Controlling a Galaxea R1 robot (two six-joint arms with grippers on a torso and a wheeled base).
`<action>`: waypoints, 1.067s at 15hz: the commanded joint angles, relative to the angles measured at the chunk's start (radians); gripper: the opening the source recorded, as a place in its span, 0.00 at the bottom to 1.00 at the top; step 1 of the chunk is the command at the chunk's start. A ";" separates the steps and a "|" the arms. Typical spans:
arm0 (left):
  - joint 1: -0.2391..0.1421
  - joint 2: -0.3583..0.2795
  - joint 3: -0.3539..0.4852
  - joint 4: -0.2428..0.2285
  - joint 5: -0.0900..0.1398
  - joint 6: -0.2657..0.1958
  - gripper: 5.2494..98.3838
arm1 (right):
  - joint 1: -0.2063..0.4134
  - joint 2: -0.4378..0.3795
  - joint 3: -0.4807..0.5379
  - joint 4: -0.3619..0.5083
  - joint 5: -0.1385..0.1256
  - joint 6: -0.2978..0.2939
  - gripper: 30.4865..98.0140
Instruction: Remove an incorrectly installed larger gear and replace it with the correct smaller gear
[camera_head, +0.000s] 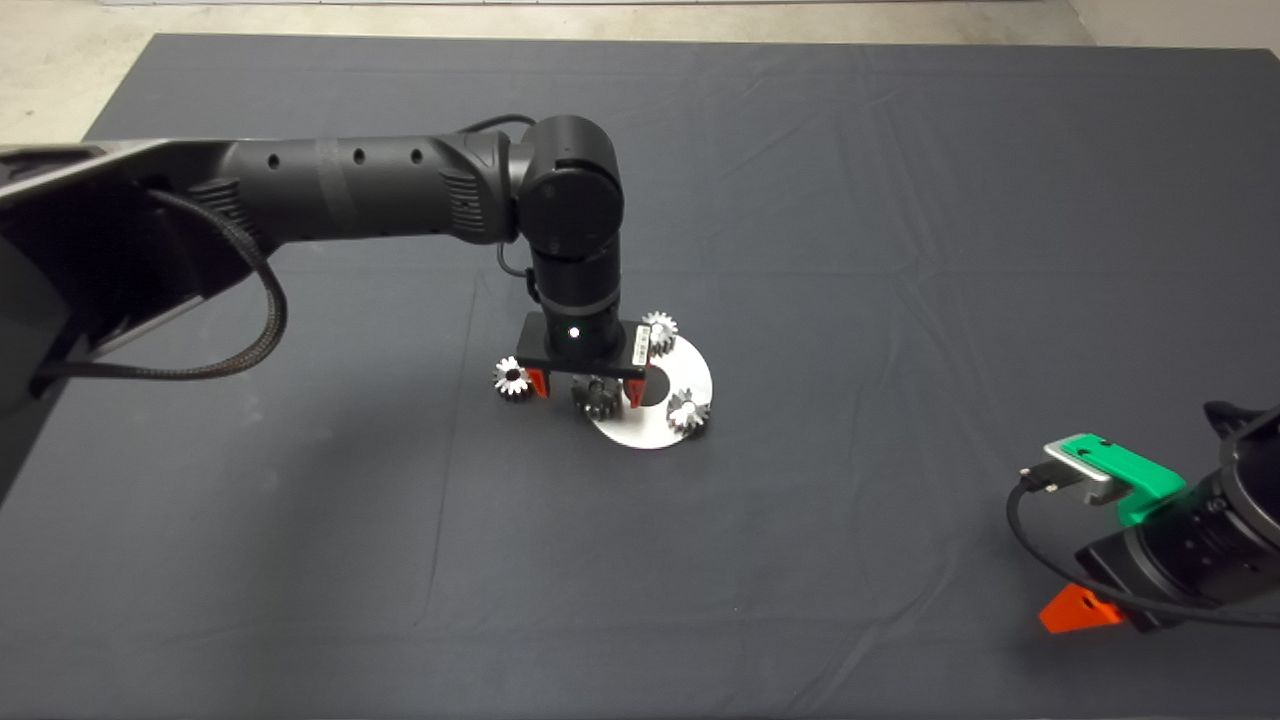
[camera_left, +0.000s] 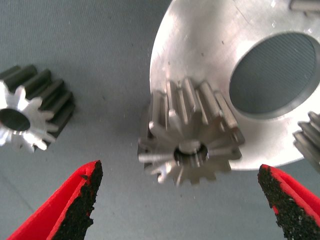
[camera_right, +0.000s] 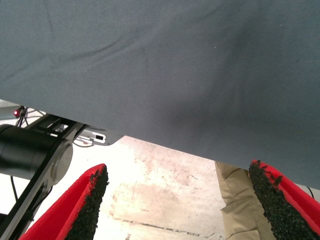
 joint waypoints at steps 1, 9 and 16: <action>-0.007 0.045 -0.083 0.020 0.048 0.054 0.79 | 0.025 0.006 -0.001 0.037 -0.089 0.005 0.65; -0.004 0.050 -0.098 0.034 0.050 0.063 0.79 | 0.027 0.007 -0.011 0.038 -0.089 0.005 0.65; -0.004 0.009 -0.042 0.027 0.052 0.035 0.79 | 0.027 0.024 -0.030 0.038 -0.089 0.005 0.65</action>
